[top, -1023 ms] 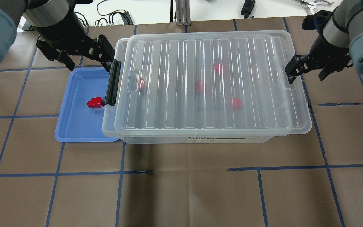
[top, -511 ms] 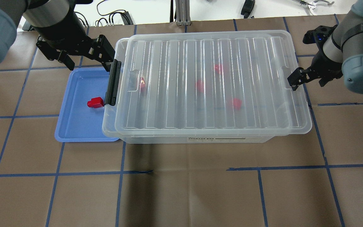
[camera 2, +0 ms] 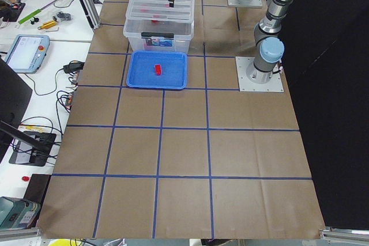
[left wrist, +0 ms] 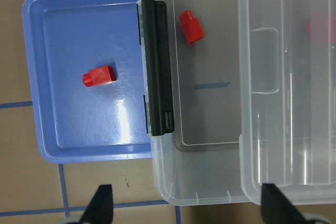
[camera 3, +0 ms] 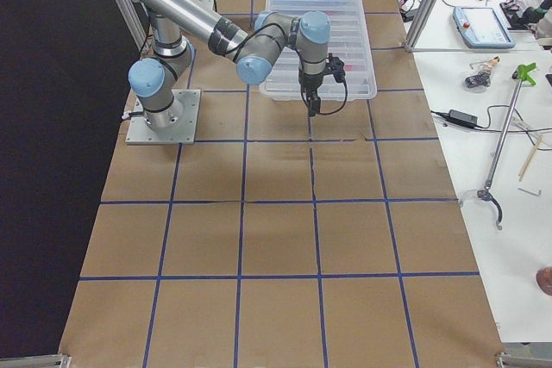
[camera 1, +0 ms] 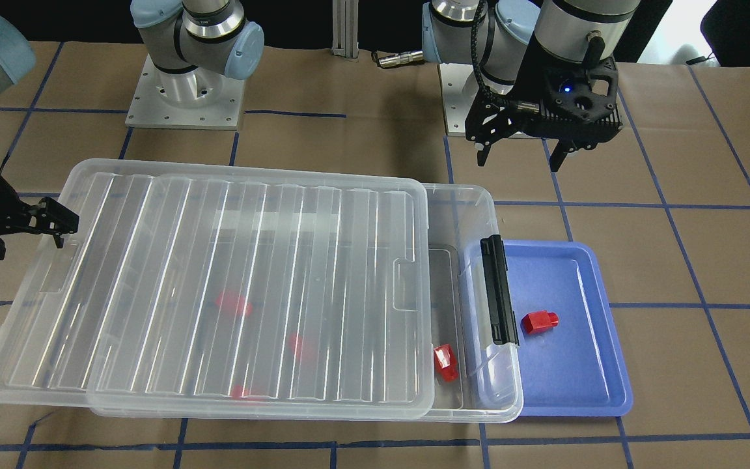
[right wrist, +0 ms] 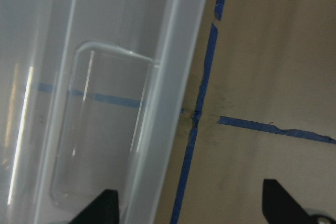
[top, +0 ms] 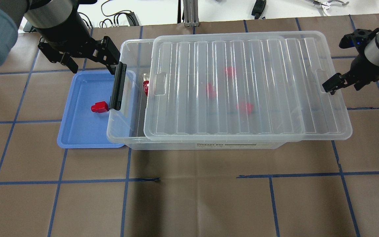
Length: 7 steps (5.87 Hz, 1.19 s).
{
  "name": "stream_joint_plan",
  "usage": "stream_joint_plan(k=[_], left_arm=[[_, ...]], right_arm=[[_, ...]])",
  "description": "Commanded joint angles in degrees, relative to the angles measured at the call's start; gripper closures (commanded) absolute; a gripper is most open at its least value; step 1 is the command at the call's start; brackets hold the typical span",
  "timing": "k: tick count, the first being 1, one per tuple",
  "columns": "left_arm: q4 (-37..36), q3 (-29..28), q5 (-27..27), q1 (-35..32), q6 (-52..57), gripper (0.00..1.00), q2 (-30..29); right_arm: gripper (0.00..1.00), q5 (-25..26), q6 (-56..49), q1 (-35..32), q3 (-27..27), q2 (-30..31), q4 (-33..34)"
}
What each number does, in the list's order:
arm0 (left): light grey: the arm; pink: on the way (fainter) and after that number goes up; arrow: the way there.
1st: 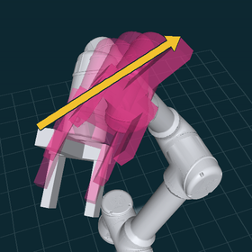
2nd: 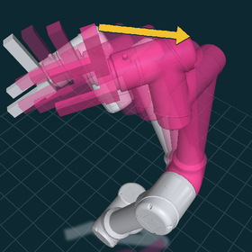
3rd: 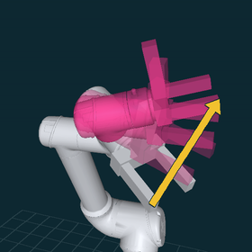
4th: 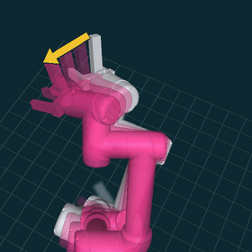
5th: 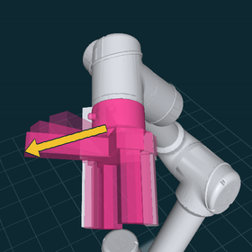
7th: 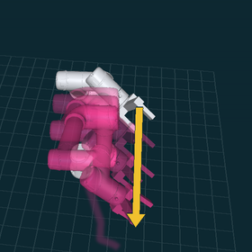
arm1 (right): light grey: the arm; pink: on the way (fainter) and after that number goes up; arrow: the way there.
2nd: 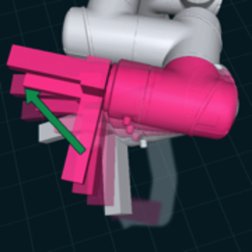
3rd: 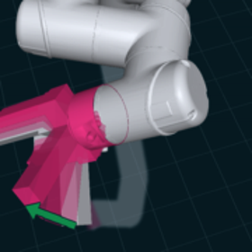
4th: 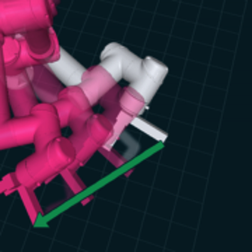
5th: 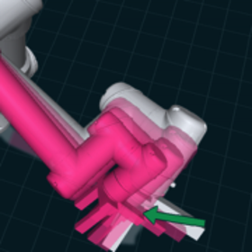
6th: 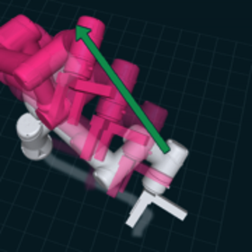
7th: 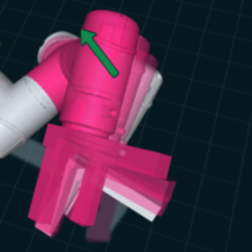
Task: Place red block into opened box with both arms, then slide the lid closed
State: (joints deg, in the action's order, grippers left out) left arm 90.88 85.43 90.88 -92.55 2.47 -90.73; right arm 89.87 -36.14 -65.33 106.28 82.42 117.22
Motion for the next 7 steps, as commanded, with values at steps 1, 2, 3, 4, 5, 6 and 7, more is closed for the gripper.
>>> stream_joint_plan(k=[1, 2, 3, 4, 5, 6, 7], left_arm=[[-0.18, 0.09, 0.00, 0.44, 6.43, 0.02, -0.32], [-0.09, 0.09, -0.09, 2.27, 15.28, 0.02, 0.02], [-0.09, 0.35, 0.17, 5.68, 27.99, 0.03, 0.11], [-0.35, 1.13, -0.26, 9.19, 44.12, 0.03, -1.02], [-4.09, 2.62, -0.44, 11.14, 55.77, 0.02, -2.16], [-10.31, 5.25, -0.53, 12.21, 63.81, 0.02, -4.78], [-17.33, 7.45, -0.44, 12.31, 73.46, 0.02, -7.42]], right_arm=[[0.00, 0.04, -7.50, 4.91, -0.11, -0.86, 2.74], [0.00, -0.04, -10.24, 7.56, -0.55, -1.64, 2.84], [0.00, 0.30, -12.79, 9.41, -1.60, -1.74, 3.97], [0.00, 2.83, -12.30, 9.51, -2.48, -0.78, 3.29], [0.00, 3.29, -10.90, 9.25, -2.57, 0.19, 2.76], [0.00, 3.12, -7.40, 8.99, -2.57, 2.37, 1.01], [0.00, 2.94, -1.89, 6.99, -3.53, 5.44, -3.62]])
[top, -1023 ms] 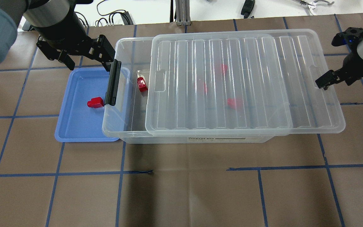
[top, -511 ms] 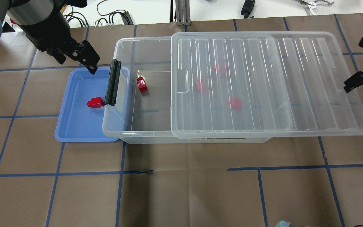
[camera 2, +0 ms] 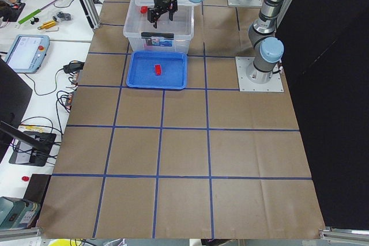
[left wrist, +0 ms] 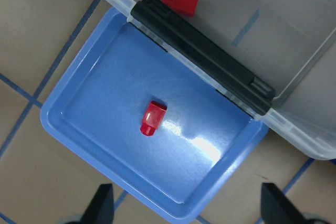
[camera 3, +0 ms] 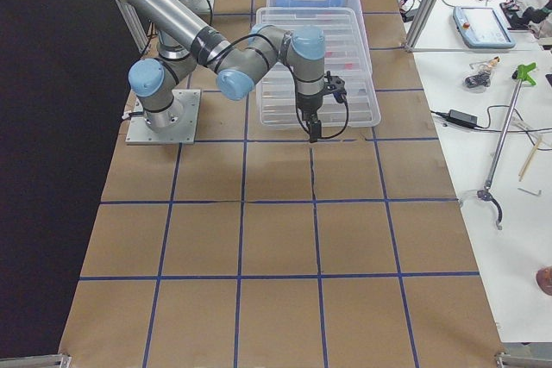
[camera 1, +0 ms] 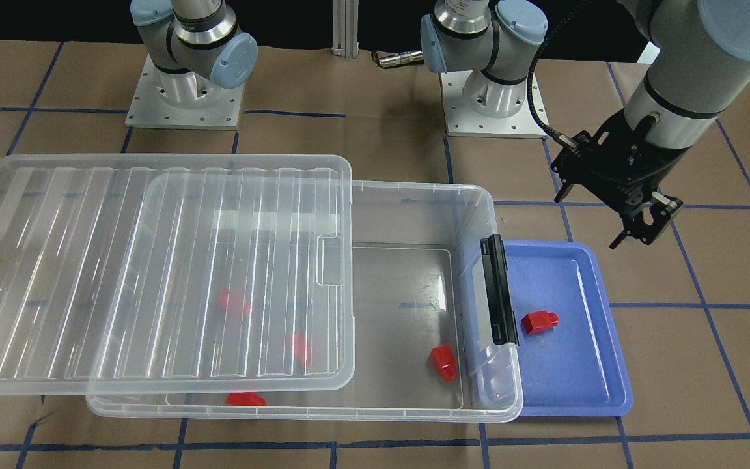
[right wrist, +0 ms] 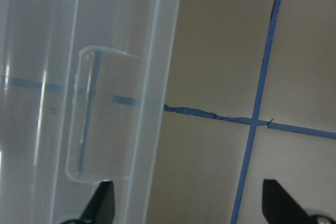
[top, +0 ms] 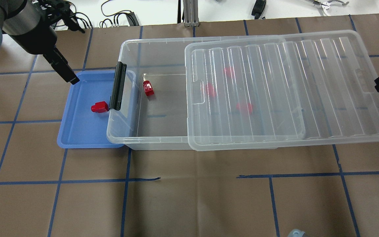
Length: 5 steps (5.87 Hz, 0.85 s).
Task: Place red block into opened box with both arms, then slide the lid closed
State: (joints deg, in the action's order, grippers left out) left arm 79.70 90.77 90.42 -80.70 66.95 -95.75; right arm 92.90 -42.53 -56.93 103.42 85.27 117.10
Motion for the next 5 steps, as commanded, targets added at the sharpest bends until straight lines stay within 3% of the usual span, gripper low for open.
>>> stream_joint_plan(k=[1, 3, 5], left_arm=[[-12.40, 4.31, 0.37, 0.63, 15.08, 0.02, -4.95], [-25.51, 9.93, -0.32, 4.04, 20.84, 0.02, -11.00], [-27.58, 11.36, -4.63, 4.67, 26.20, 0.02, -16.90]], right_arm=[[0.00, -0.01, 12.39, -5.78, -4.15, 5.15, -10.94], [0.00, -0.70, 33.72, -15.79, -16.34, 4.91, -29.48], [0.00, -2.45, 49.49, -27.39, -19.65, 4.56, -32.28]])
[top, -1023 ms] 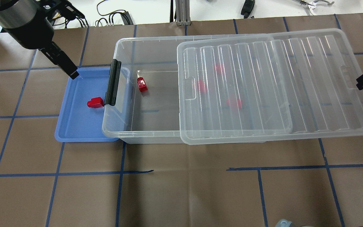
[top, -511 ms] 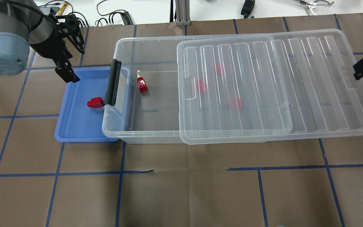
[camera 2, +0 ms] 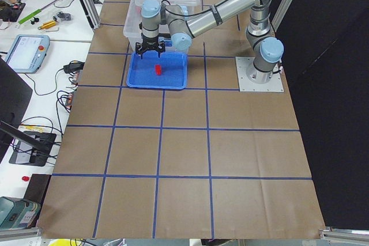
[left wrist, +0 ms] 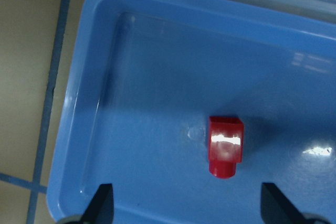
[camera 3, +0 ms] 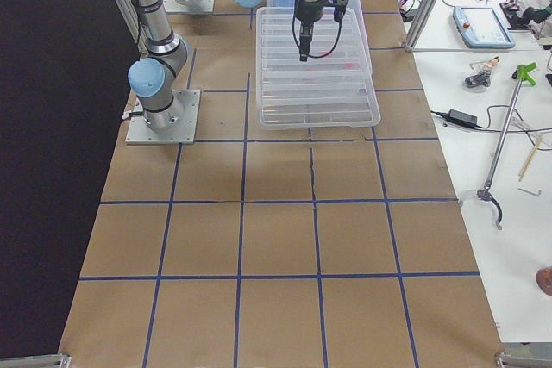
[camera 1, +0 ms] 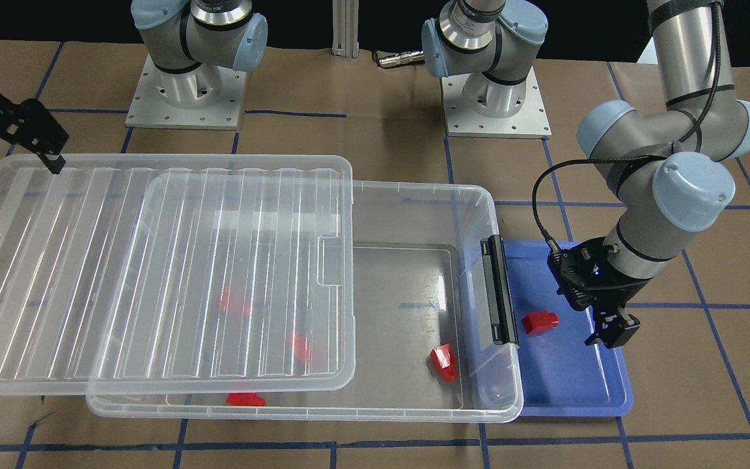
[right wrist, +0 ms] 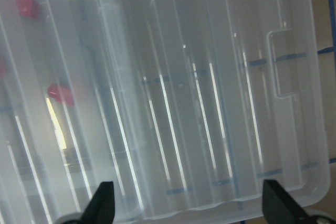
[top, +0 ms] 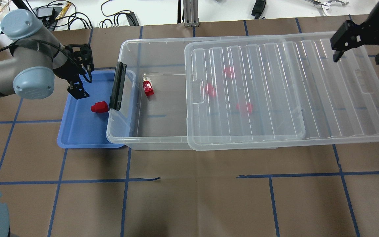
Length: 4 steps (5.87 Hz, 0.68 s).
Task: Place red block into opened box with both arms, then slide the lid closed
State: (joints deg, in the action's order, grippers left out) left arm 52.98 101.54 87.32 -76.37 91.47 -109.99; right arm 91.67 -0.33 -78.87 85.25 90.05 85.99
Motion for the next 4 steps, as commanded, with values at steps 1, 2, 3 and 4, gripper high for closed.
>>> stream_joint_plan(k=[1, 2, 3, 4], left_arm=[[-0.78, 0.67, -1.71, 0.34, 1.96, 0.03, -4.51], [0.44, 0.59, -1.28, 0.34, 1.18, 0.03, -5.49], [5.50, -0.72, -1.36, 0.34, 0.82, 0.03, -6.37], [5.55, 0.05, -1.36, 0.34, 1.51, 0.07, -6.55]], right_arm=[[0.00, -1.93, 12.15, -9.24, -2.54, -1.01, -1.26], [0.00, -1.85, 12.29, -11.63, -3.42, -2.15, -1.26], [0.00, -1.76, 11.68, -11.74, -3.51, -2.50, -1.26], [0.00, -1.32, 11.15, -11.57, -3.60, -2.60, -1.17]])
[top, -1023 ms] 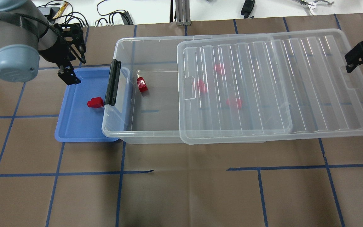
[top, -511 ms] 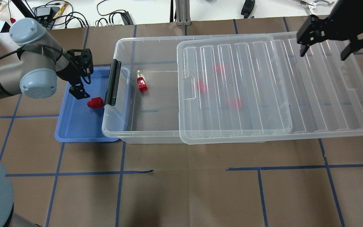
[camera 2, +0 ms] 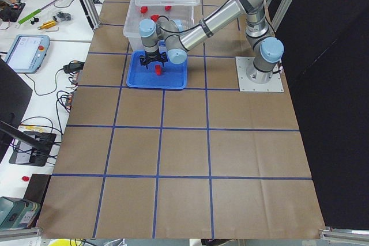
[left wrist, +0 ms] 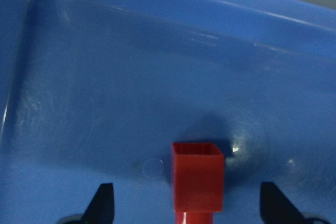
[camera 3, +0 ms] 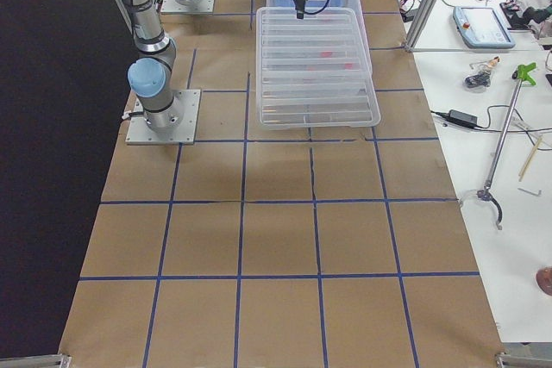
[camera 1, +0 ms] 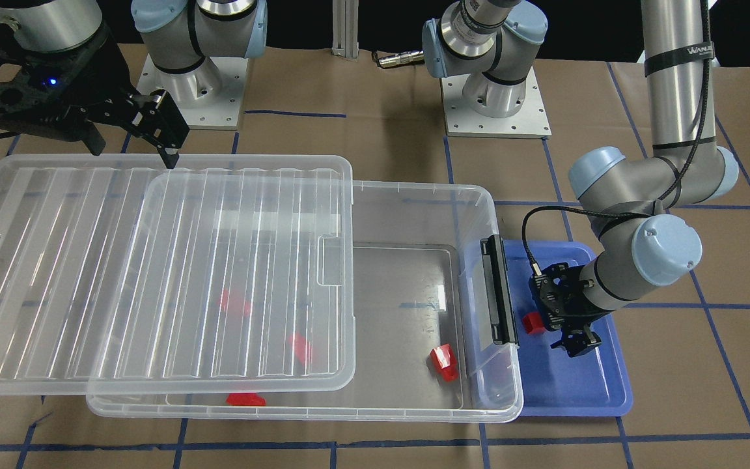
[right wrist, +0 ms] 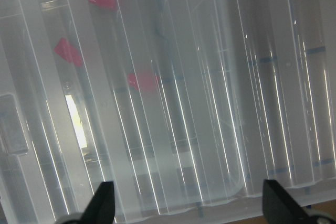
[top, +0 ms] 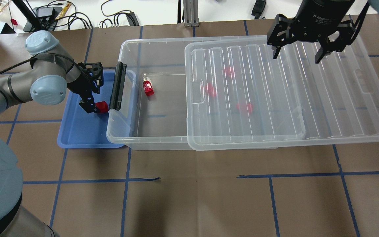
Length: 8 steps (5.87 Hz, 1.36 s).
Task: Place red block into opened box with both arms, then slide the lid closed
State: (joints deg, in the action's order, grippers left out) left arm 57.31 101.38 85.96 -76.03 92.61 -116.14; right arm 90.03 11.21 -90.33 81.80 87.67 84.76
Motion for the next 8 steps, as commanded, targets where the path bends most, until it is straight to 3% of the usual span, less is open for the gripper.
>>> stream_joint_plan(k=[1, 2, 3, 5, 8], left_arm=[[1.05, -0.47, 0.17, 0.00, 0.81, 0.36, -0.66], [0.96, -0.74, 0.26, 0.00, 0.64, 0.74, -1.36], [0.96, -0.83, 0.35, 0.00, 0.55, 0.95, -1.37], [1.83, -2.31, 0.43, -0.35, 0.03, 0.98, 1.25], [17.78, -7.14, 0.17, -4.11, -6.72, 0.98, 16.16]], right_arm=[[0.00, 0.41, -2.84, 0.24, -0.15, -0.48, 0.15], [0.00, 0.41, -3.21, 0.24, -0.06, -0.48, 0.23], [0.00, 0.32, -3.22, 0.24, 0.02, -0.48, 0.23], [0.00, 0.41, -3.39, 0.24, 0.55, -0.48, 0.67], [0.00, 0.50, -3.39, 0.33, 0.38, -0.48, 0.76]])
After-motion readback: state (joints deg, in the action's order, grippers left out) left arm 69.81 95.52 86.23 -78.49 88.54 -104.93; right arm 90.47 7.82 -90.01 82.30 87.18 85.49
